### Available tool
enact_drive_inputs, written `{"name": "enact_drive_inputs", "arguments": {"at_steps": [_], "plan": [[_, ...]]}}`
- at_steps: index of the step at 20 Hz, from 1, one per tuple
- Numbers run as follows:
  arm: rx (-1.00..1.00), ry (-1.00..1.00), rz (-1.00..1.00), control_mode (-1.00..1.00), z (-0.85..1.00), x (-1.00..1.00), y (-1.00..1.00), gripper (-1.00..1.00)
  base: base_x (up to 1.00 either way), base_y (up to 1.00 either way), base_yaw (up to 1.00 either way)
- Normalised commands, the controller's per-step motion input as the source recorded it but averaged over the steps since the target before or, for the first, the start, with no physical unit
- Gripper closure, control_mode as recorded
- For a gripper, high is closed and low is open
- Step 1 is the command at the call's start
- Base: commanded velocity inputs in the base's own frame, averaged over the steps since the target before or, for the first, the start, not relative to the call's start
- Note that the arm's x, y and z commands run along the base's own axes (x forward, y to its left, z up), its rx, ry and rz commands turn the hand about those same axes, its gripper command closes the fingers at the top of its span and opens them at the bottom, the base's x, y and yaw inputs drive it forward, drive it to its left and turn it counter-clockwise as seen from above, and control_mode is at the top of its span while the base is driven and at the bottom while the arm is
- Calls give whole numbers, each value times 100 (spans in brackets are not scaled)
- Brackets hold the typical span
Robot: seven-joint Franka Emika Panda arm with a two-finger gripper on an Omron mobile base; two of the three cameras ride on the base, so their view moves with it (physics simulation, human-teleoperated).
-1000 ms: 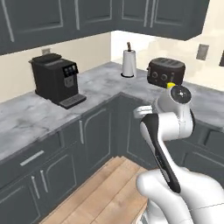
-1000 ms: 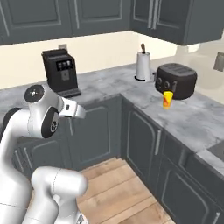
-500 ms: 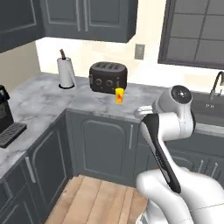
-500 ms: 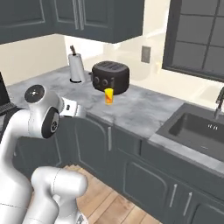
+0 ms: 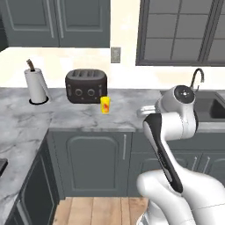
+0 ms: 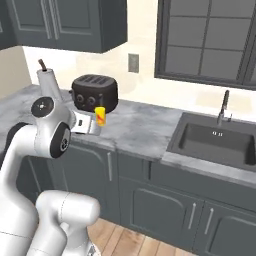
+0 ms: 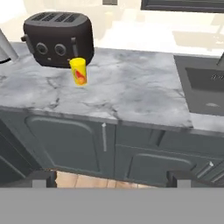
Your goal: Place the pitcher and cup on the dining counter for serving.
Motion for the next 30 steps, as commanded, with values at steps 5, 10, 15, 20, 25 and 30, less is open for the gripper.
{"name": "enact_drive_inputs", "arguments": {"at_steps": [5, 10, 15, 20, 25, 30], "plan": [[0, 0, 0, 100, 0, 0, 0, -100, 50, 50, -34], [0, 0, 0, 100, 0, 0, 0, -100, 51, 55, -21], [0, 0, 0, 100, 0, 0, 0, -100, 33, 39, -4], [0, 0, 0, 100, 0, 0, 0, -100, 41, 15, 0], [0, 0, 0, 100, 0, 0, 0, -100, 48, 32, 0], [0, 0, 0, 100, 0, 0, 0, -100, 45, 25, 0]]}}
